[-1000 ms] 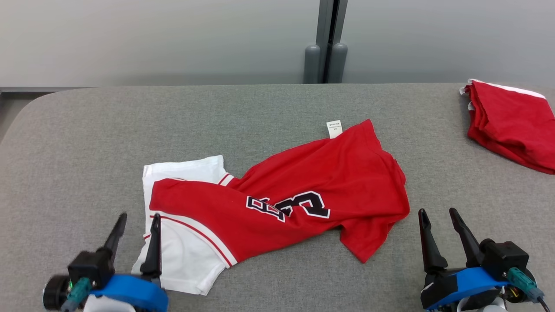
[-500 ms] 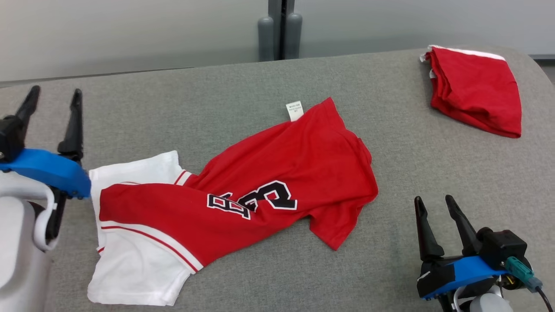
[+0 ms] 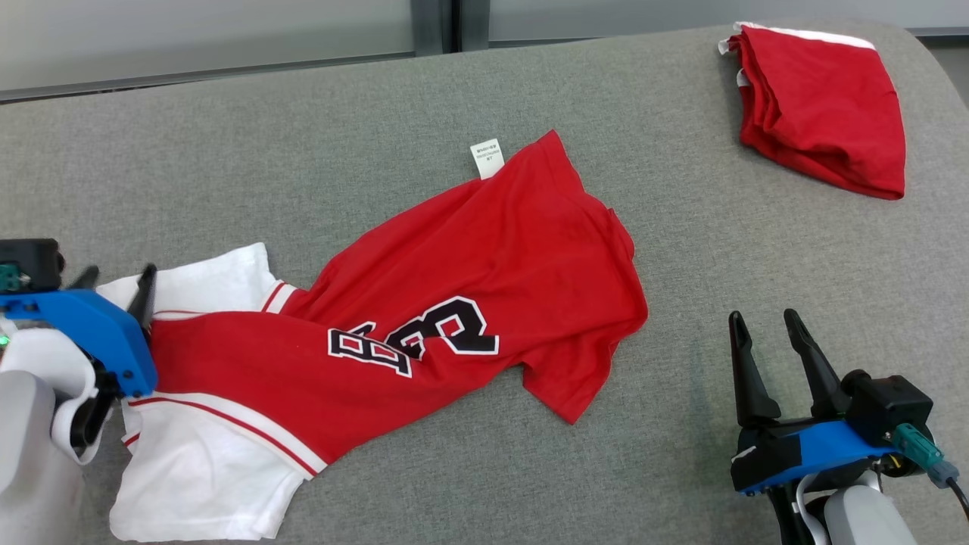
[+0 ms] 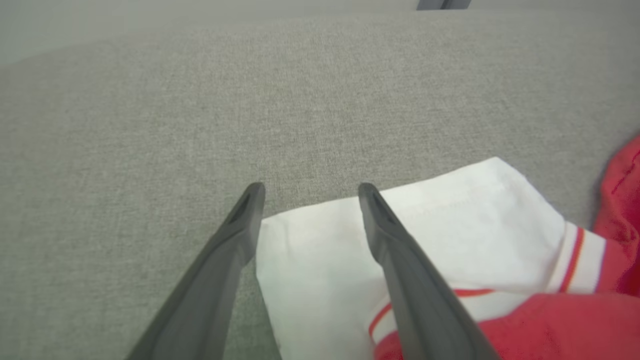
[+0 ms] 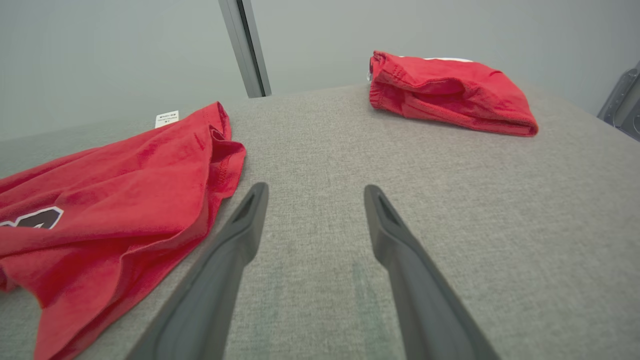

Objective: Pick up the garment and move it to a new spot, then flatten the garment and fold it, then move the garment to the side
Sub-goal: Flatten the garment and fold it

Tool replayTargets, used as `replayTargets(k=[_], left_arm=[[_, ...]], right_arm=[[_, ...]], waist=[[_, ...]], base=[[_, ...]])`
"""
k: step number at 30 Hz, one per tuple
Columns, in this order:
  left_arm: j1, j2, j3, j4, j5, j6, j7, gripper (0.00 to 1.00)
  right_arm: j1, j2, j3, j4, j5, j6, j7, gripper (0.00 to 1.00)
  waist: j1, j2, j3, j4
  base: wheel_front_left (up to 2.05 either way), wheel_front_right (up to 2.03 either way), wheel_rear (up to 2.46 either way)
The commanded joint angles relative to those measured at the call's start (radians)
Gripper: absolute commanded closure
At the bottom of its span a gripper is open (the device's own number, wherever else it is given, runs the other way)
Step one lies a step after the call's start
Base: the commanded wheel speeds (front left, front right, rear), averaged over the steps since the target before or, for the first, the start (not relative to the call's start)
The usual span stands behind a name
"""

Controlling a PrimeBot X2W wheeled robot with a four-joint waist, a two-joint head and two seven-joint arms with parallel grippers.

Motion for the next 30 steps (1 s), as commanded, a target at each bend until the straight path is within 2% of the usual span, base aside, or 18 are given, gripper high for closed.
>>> replayTargets(k=[1,8,16,21,26,27,28,29,30], left_arm=[[-0.014,0.001,-0.021,0.018,-0.027,-0.001,0.020,0.00],[-0.028,0.008,-0.102,0.099,-0.114,-0.001,0.104,0.00],[-0.073,0.024,-0.149,0.183,-0.095,0.007,0.120,0.00],[-0.102,0.014,-0.158,0.222,-0.089,0.013,0.113,0.00],[-0.098,-0.011,-0.162,0.272,-0.114,0.008,0.154,0.00],[-0.097,-0.022,-0.155,0.276,-0.130,0.005,0.153,0.32],[-0.097,-0.028,-0.156,0.279,-0.136,0.003,0.153,0.91],[-0.098,-0.028,-0.164,0.278,-0.136,0.001,0.147,1.00],[-0.110,-0.023,-0.179,0.267,-0.128,0.003,0.123,1.00]], right_arm=[[-0.011,-0.003,-0.002,-0.005,0.001,0.000,-0.003,0.00],[-0.018,-0.003,-0.007,-0.010,-0.008,0.000,-0.003,0.00],[-0.018,-0.003,-0.011,-0.006,-0.015,0.000,-0.003,0.00],[-0.015,-0.003,-0.008,-0.002,-0.013,0.000,-0.003,0.00],[-0.016,-0.003,0.000,0.001,-0.009,0.000,-0.003,0.00],[-0.018,-0.003,0.002,0.002,-0.008,0.000,-0.003,0.00],[-0.019,-0.003,0.003,0.002,-0.007,0.000,-0.003,0.00],[-0.020,-0.003,0.004,0.003,-0.007,0.000,-0.003,0.00],[-0.018,-0.003,0.003,0.003,-0.005,0.000,-0.003,0.00]], waist=[[-0.0002,-0.0001,0.006,0.000],[-0.0002,-0.0001,0.012,0.001],[-0.0002,-0.0001,0.009,0.010],[-0.0002,-0.0001,0.004,0.013],[-0.0002,-0.0001,0.003,0.008],[-0.0002,-0.0001,0.003,0.006],[-0.0002,-0.0001,0.004,0.005],[-0.0002,-0.0001,0.005,0.003],[-0.0002,-0.0001,0.004,0.002]], base=[[0.00,0.00,0.00],[0.00,0.00,0.00],[0.00,0.00,0.00],[0.00,0.00,0.00],[0.00,0.00,0.00],[0.00,0.00,0.00],[0.00,0.00,0.00],[0.00,0.00,0.00],[0.00,0.00,0.00]])
